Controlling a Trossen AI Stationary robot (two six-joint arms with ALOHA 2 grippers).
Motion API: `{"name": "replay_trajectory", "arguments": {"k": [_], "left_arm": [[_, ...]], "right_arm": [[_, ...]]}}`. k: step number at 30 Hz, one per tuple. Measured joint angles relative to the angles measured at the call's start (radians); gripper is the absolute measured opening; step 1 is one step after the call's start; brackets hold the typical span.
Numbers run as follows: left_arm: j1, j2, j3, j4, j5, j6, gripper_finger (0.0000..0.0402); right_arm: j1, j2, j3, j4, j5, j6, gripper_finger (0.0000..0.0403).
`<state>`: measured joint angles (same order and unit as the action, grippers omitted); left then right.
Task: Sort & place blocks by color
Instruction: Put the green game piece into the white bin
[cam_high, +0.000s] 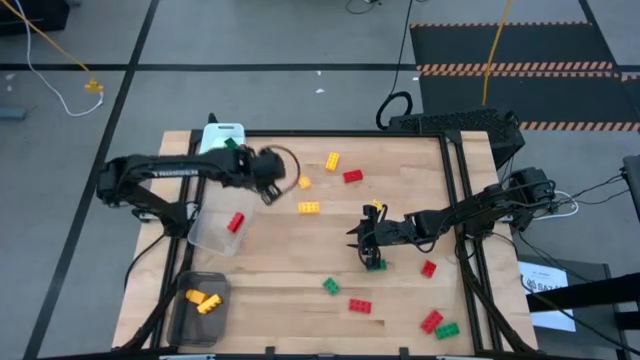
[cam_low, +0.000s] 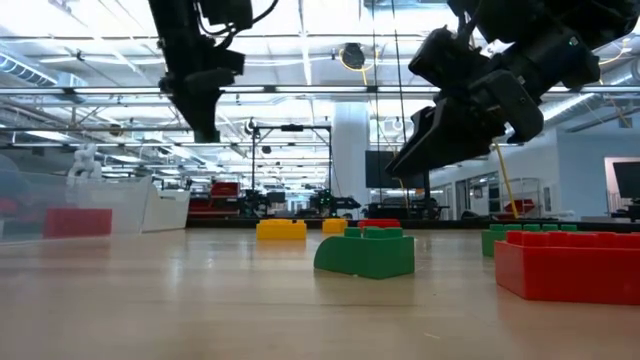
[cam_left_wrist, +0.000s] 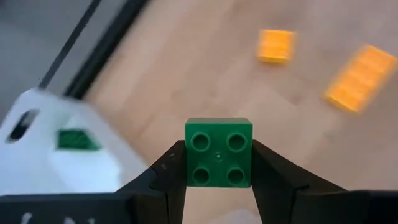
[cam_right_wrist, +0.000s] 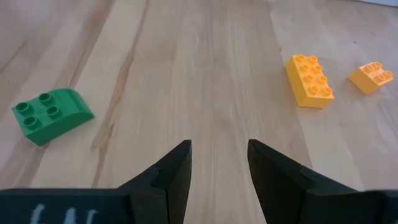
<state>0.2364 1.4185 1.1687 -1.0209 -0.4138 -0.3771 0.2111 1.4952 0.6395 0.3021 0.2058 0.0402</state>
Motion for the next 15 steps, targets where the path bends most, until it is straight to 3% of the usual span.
{"name": "replay_trajectory", "arguments": {"k": [15], "left_arm": [[0.49,-0.003,0.0,-0.032,0.071,-0.053,0.0138]], "right_arm": [[0.0,0.0,0.0,0.016,-0.001,0.0,0.0151]]}}
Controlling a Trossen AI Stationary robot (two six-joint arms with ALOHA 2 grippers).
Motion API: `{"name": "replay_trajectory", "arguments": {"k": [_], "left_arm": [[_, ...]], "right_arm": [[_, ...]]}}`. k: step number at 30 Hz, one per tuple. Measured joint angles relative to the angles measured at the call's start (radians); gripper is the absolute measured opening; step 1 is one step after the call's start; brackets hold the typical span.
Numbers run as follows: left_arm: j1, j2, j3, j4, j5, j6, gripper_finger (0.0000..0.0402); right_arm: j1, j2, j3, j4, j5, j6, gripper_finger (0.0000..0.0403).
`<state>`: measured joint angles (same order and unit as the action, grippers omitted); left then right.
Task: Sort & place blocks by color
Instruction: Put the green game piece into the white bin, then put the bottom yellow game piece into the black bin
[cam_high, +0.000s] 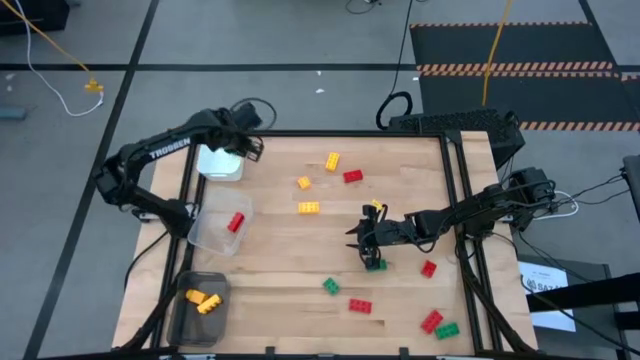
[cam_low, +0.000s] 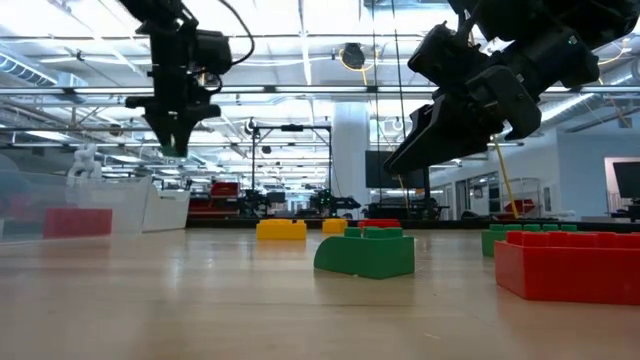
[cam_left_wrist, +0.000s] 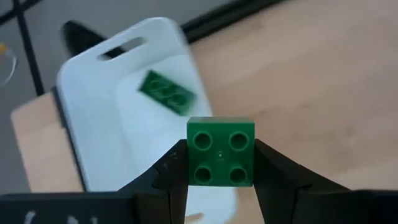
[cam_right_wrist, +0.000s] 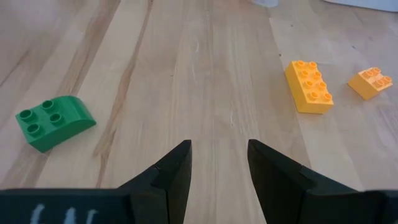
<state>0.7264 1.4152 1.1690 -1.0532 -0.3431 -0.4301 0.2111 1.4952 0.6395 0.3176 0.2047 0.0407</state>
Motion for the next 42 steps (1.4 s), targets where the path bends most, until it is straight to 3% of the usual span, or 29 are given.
{"name": "replay_trajectory", "arguments": {"k": [6,14,26,37,42], "left_arm": [[0.128,0.0,0.0,-0.008,0.002,-0.024,0.0138],[0.199,0.024,0.0,-0.062,0.005,-0.026,0.0154],[0.202,0.058,0.0,-0.047,0.065,0.041,0.0196],[0.198,0.058,0.0,-0.05,0.076,0.066,0.0264],[0.15,0.058,0.0,-0.023,0.116,0.118,0.0279]], "right_arm": [[0.001,0.0,0.0,0.0,-0.009,0.008,0.0151],[0.001,0.0,0.0,0.0,-0.027,0.008,0.0151],[0.001,0.0,0.0,-0.001,-0.027,0.008,0.0151],[0.001,0.0,0.0,-0.001,-0.027,0.008,0.0151],[0.001,0.0,0.0,-0.001,-0.027,0.004,0.0151]]}}
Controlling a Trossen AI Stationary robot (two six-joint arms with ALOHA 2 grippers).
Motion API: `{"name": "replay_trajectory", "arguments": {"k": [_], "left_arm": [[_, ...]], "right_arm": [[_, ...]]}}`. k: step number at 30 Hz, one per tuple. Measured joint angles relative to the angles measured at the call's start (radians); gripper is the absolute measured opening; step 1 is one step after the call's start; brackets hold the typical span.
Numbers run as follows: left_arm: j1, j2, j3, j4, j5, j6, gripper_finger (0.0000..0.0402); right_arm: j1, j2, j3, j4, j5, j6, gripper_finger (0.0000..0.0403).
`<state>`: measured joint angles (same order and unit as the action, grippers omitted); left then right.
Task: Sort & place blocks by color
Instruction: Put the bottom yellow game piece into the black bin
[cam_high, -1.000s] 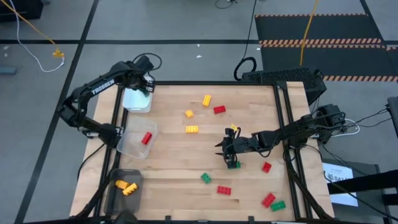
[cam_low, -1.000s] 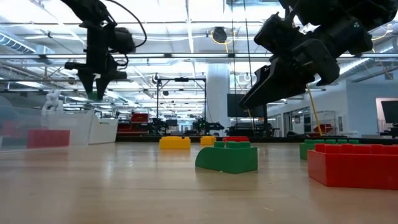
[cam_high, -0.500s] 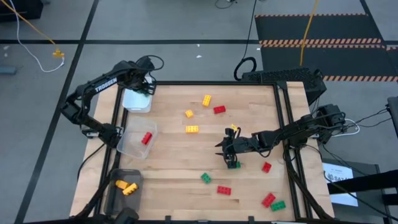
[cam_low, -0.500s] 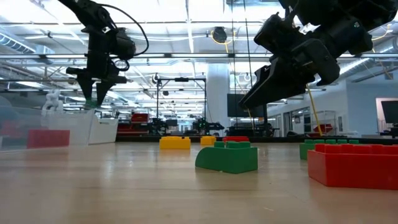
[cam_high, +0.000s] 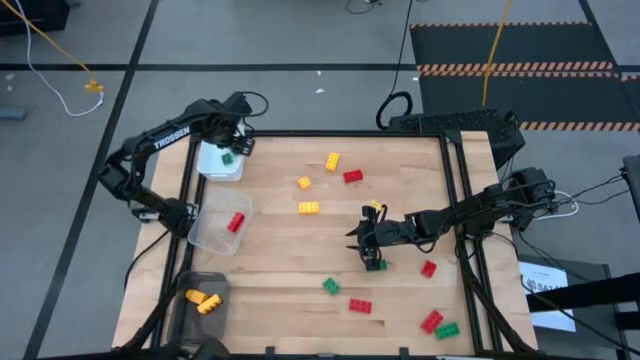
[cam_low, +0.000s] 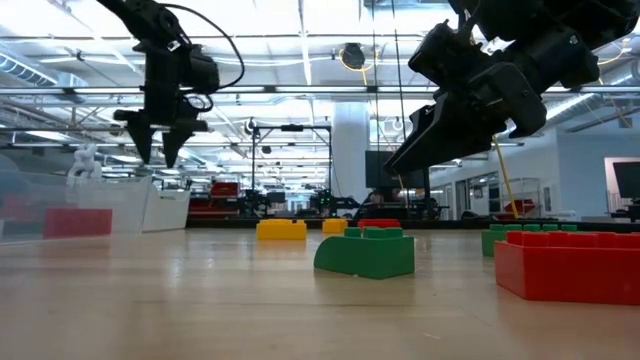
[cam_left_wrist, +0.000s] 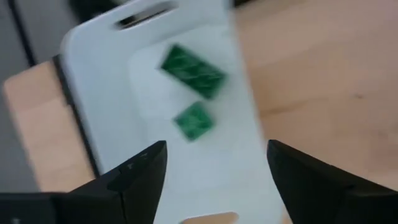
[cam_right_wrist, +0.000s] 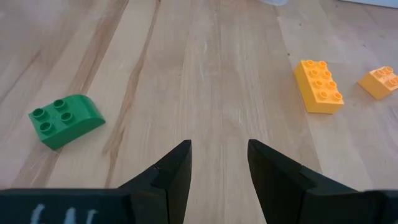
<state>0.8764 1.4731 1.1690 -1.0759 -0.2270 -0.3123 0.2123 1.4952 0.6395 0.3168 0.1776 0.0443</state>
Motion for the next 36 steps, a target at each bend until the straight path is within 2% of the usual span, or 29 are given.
{"name": "replay_trajectory", "arguments": {"k": [10,13,17,21,30,36], "left_arm": [[-0.277,0.0,0.0,0.237,0.12,0.068,0.028],[-0.368,0.0,0.0,0.301,0.118,0.038,0.028],[-0.454,0.011,0.0,0.349,0.062,0.001,0.028],[-0.539,0.072,0.002,0.362,0.064,0.045,0.028],[-0.712,0.291,0.001,0.458,0.107,0.16,0.028],[-0.766,0.337,0.001,0.536,0.08,0.253,0.028]], "right_arm": [[0.0,0.0,0.0,0.013,0.0,-0.003,0.0151],[-0.001,0.0,0.0,0.015,0.0,-0.003,0.0151],[-0.001,0.0,0.0,0.015,0.0,-0.003,0.0151],[-0.001,0.0,0.0,0.016,0.0,-0.003,0.0151],[-0.001,0.0,0.0,0.015,0.0,-0.019,0.0151],[-0.001,0.0,0.0,0.013,0.001,-0.026,0.0151]]}}
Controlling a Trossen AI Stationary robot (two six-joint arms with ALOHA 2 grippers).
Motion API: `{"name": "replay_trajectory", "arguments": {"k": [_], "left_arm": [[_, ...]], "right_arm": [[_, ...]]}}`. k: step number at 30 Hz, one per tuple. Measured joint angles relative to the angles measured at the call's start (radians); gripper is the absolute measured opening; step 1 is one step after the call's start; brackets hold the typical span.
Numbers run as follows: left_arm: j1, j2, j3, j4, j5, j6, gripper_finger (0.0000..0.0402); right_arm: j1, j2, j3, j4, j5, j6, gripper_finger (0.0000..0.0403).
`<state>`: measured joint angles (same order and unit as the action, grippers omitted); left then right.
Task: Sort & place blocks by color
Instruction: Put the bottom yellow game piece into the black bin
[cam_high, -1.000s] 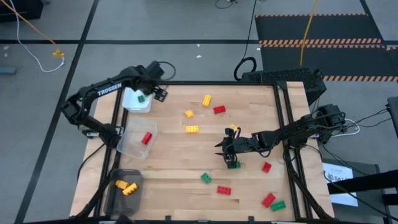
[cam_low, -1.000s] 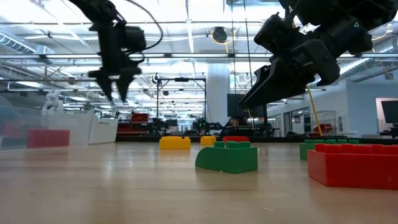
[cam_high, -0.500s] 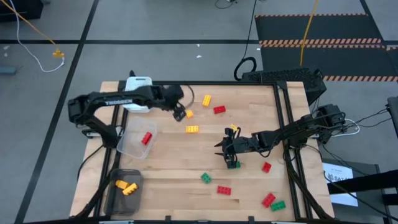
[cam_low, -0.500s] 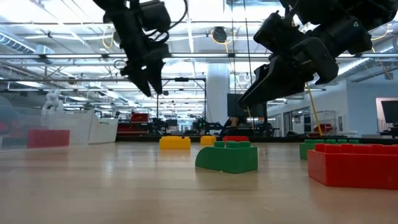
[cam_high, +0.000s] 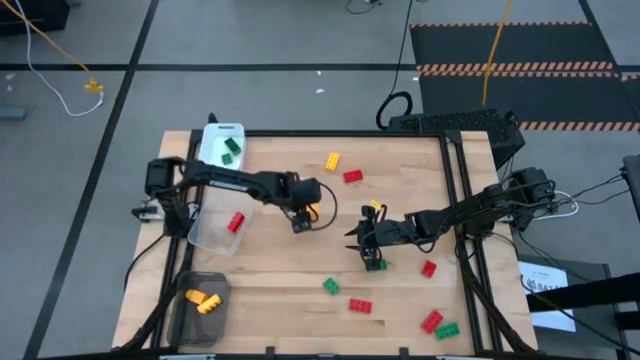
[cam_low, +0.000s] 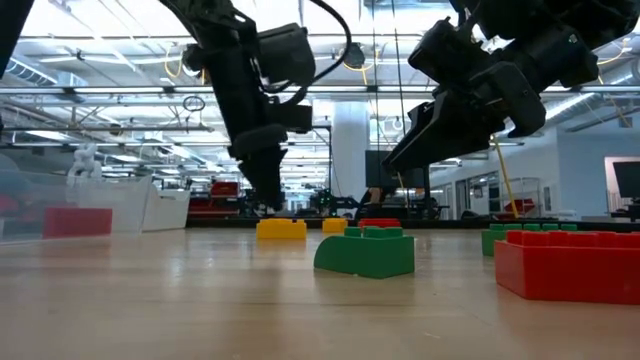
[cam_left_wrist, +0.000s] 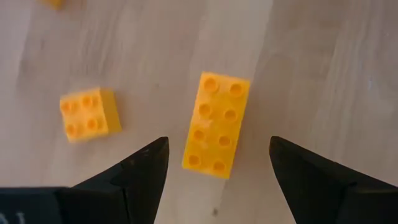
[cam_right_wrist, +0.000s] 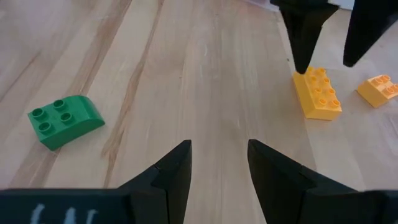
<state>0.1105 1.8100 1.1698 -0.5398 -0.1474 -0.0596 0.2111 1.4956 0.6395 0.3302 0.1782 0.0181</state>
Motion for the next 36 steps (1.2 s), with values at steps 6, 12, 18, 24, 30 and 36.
{"name": "replay_trajectory", "arguments": {"k": [6,12,18,24,30,36], "left_arm": [[-0.032,0.003,0.0,0.062,-0.093,0.138,0.028],[0.001,0.004,0.0,0.052,0.002,0.117,0.028],[0.05,0.031,0.0,0.065,0.102,0.111,0.028],[0.089,0.062,0.0,0.073,0.138,0.118,0.028],[0.091,0.128,0.002,0.085,0.185,0.12,0.028],[0.079,0.134,0.003,0.091,0.174,0.119,0.0246]], "right_arm": [[0.0,0.0,0.0,-0.005,0.0,0.004,0.0151],[0.0,0.0,0.0,-0.006,0.0,0.007,0.0151],[0.0,0.0,0.0,-0.006,0.0,0.007,0.0151],[0.0,0.0,0.0,-0.009,0.0,0.004,0.0151],[0.0,0.0,0.0,-0.015,0.001,0.001,0.0151],[0.0,0.0,0.0,-0.019,0.001,0.0,0.0151]]}}
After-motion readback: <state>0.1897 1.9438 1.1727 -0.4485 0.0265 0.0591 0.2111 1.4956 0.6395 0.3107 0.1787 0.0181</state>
